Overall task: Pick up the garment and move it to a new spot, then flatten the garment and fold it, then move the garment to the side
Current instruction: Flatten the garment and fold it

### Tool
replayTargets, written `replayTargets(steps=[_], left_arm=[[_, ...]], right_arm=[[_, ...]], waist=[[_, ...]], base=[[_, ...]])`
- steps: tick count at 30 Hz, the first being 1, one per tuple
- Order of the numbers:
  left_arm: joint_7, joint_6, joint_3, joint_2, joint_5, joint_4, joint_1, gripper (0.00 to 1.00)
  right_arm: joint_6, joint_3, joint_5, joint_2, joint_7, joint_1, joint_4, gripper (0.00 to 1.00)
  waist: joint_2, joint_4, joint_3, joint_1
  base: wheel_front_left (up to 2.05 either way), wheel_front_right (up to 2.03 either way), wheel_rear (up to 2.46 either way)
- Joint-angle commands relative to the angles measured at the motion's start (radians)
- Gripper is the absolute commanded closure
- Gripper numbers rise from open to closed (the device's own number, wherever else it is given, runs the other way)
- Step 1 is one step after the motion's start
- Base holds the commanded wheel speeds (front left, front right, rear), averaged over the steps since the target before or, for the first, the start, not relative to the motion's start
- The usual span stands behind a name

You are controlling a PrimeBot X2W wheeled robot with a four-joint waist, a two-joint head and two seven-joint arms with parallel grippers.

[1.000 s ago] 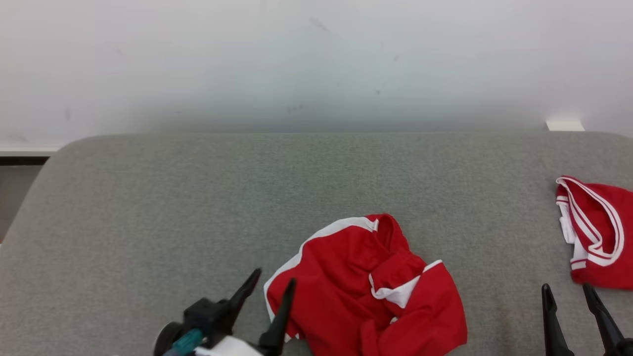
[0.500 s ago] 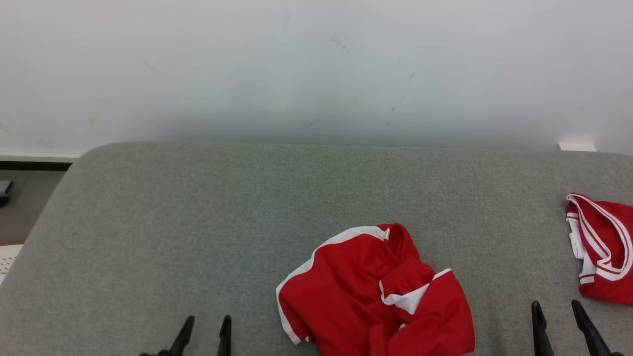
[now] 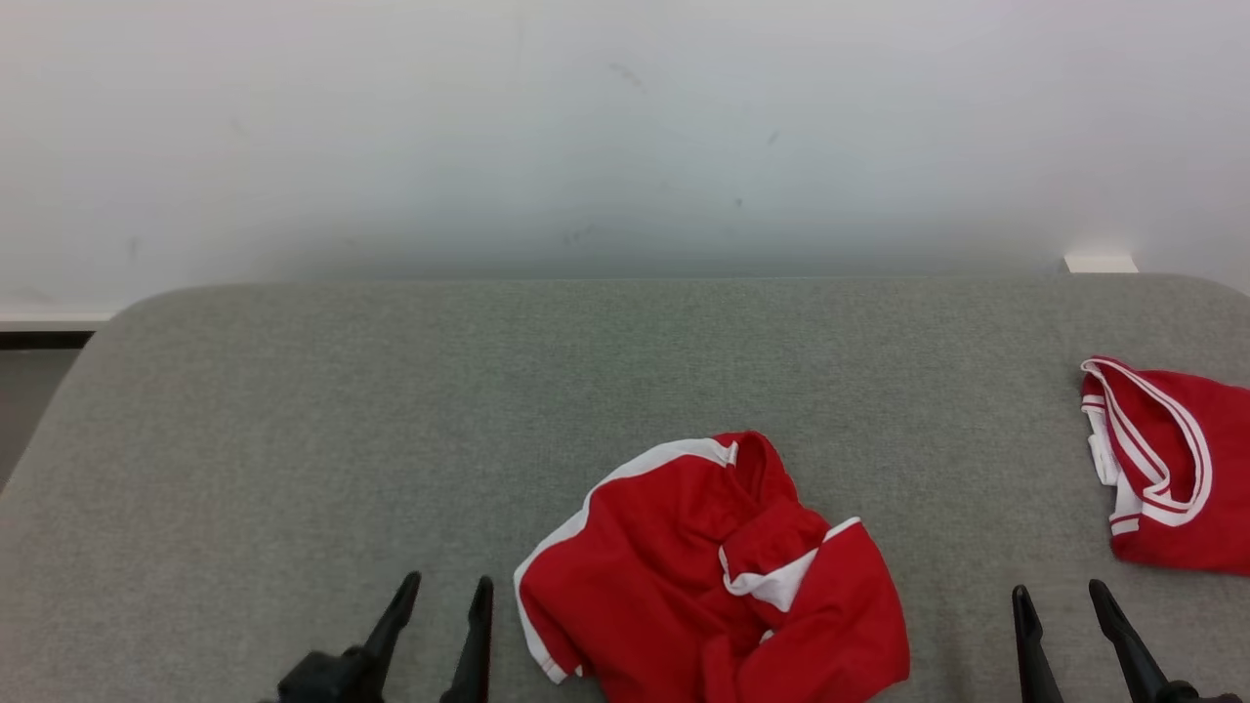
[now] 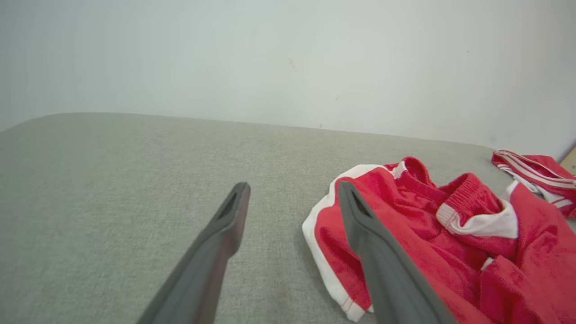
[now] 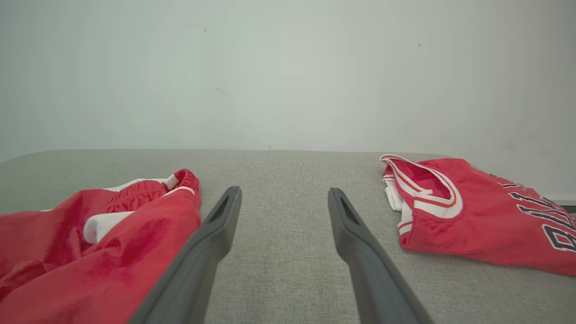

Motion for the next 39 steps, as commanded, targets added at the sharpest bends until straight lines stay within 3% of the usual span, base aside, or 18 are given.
replayTargets(steps=[1,5,7,20,30,32,33,34,35,39], left_arm=[[0.0,-0.015,-0.01,-0.004,0.023,0.012,-0.045,0.0],[0.013,-0.049,-0.054,-0.013,0.036,0.074,-0.186,0.0],[0.071,-0.06,-0.088,-0.014,0.055,0.125,-0.27,0.0],[0.332,-0.073,-0.213,-0.044,0.041,0.417,-0.687,0.0],[0.318,-0.053,-0.246,-0.046,0.036,0.65,-0.792,0.0],[0.309,-0.056,-0.255,-0.046,0.032,0.683,-0.799,0.31],[0.306,-0.056,-0.261,-0.046,0.033,0.698,-0.805,0.52],[0.306,-0.058,-0.267,-0.046,0.031,0.713,-0.81,0.8],[0.307,-0.061,-0.273,-0.046,0.026,0.728,-0.814,1.0],[0.279,-0.054,-0.266,-0.047,0.004,0.751,-0.857,1.0]], right_arm=[[-0.003,0.001,0.002,0.0,-0.003,-0.014,0.0,0.0],[-0.003,0.012,0.005,0.001,-0.003,-0.027,-0.004,0.0],[-0.003,0.018,0.008,0.002,-0.003,-0.039,-0.005,0.0],[-0.003,0.073,0.019,0.007,-0.003,-0.123,-0.007,0.0],[-0.003,0.079,0.027,0.009,-0.003,-0.16,0.003,0.0],[-0.003,0.08,0.027,0.009,-0.003,-0.16,0.003,0.0],[-0.003,0.081,0.028,0.009,-0.003,-0.161,0.003,0.0],[-0.003,0.082,0.028,0.009,-0.003,-0.161,0.005,0.0],[-0.003,0.085,0.029,0.009,-0.003,-0.16,0.007,0.0],[-0.003,0.082,0.035,0.008,-0.003,-0.155,0.008,0.0]], waist=[[0.0,-0.021,0.01,0.0001],[0.0,-0.066,0.027,0.0001],[0.0,-0.092,0.042,0.0001],[0.0,-0.237,0.197,0.0001],[0.0,-0.272,0.238,0.0001],[0.0,-0.273,0.238,0.0001],[0.0,-0.274,0.238,0.0001],[0.0,-0.274,0.237,0.0001],[0.0,-0.274,0.235,0.0001],[0.0,-0.277,0.219,0.0001]], base=[[0.0,0.0,0.0],[0.0,0.0,0.0],[0.0,0.0,0.0],[0.0,0.0,0.0],[0.0,0.0,0.0],[0.0,0.0,0.0],[0.0,0.0,0.0],[0.0,0.0,0.0],[0.0,0.0,0.0],[0.0,0.0,0.0]])
